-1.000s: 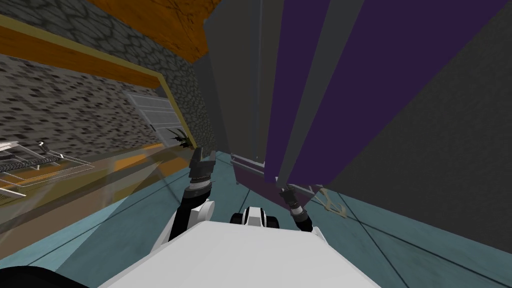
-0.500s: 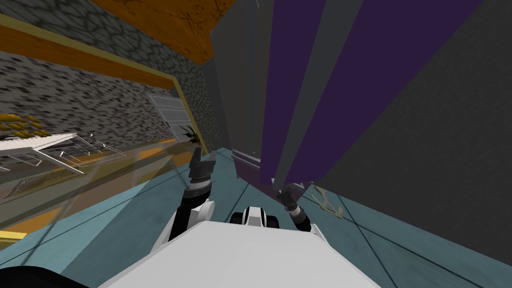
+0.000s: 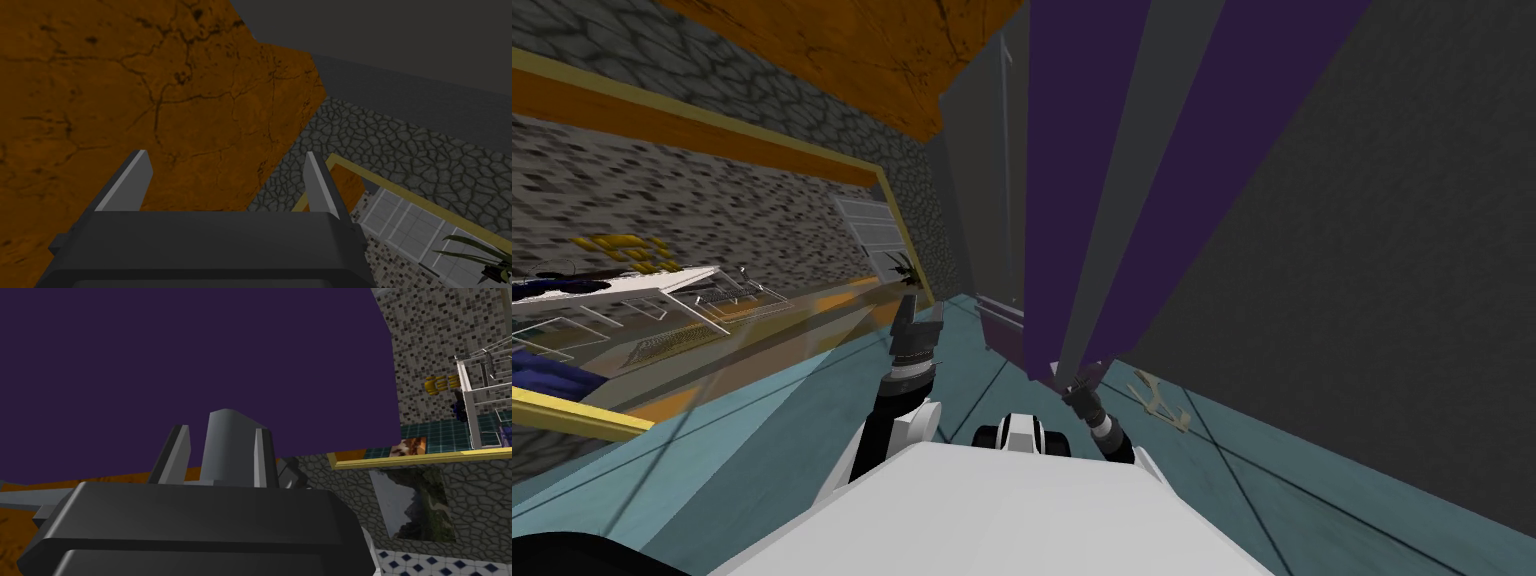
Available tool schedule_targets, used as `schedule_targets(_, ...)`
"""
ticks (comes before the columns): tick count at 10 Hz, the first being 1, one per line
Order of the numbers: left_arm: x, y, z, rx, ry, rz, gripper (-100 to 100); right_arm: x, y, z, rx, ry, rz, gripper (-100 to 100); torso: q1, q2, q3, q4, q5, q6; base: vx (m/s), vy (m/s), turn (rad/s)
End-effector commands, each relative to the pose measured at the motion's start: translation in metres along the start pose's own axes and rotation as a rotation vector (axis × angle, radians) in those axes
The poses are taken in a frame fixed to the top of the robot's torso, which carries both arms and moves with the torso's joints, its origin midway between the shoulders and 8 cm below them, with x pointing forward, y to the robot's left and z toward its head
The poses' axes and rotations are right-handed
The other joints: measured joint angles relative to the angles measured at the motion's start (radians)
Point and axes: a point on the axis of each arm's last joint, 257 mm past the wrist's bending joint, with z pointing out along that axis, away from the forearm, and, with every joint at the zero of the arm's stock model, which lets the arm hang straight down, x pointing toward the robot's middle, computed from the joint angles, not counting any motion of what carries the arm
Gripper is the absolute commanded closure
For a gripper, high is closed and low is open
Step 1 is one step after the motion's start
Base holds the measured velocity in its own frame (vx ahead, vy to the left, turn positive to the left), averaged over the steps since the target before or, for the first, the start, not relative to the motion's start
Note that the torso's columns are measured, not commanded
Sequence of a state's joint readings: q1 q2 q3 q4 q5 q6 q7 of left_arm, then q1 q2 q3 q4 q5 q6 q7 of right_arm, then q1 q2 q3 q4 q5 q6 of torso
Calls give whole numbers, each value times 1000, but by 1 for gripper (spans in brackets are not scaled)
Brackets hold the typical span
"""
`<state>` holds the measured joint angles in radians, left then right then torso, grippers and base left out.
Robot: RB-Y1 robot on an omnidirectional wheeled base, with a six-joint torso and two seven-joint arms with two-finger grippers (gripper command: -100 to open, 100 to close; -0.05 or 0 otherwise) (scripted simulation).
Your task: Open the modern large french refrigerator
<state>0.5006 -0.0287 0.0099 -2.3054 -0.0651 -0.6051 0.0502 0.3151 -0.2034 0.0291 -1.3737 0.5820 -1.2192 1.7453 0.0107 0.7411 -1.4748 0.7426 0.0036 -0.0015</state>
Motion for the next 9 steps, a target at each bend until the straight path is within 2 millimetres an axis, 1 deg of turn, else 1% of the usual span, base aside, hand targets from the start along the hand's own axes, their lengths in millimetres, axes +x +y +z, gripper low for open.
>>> schedule_targets(1,0,0,0,0,0,0,0,-21,10,2,-39,-77,30,100,-4,1,-1,-1,-1,-2,-114,-246,205)
schedule_targets(4,0,0,0,0,0,0,0,-42,20,2,-81,-152,63,100,-12,5,2,2,-2,4,-108,-239,133)
schedule_targets(6,0,0,0,0,0,0,0,-56,26,0,-109,-201,87,100,-7,5,0,3,-1,2,-106,-202,107)
schedule_targets(7,0,0,0,0,0,0,0,-40,16,3,-118,-159,85,-100,-7,5,0,4,0,1,-77,-81,19)
schedule_targets(9,0,0,0,0,0,0,0,-35,3,11,-118,-160,86,-100,2,-5,-3,-2,0,0,-62,51,-37)
